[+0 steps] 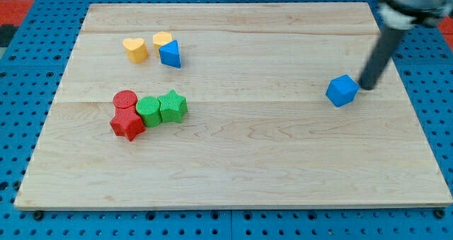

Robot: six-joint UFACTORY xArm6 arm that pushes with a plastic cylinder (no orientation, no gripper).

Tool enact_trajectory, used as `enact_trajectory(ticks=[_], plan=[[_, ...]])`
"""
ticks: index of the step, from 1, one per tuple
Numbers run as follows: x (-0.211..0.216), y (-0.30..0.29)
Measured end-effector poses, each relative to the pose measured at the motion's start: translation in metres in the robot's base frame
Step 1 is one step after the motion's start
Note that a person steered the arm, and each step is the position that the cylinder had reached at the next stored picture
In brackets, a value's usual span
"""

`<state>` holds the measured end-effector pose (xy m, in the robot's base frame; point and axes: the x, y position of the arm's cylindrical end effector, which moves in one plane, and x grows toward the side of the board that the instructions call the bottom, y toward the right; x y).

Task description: Push the blue cube into the blue triangle

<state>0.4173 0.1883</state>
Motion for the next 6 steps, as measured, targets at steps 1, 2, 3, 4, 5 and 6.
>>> enact_trajectory(ticks=[1,2,3,4,5,6], plan=[[-0.007,-0.11],[-0.008,-0.083],[-0.003,-0.038],[0.047,-0.039],[0.023,-0.132],[-0.031,-0.193]])
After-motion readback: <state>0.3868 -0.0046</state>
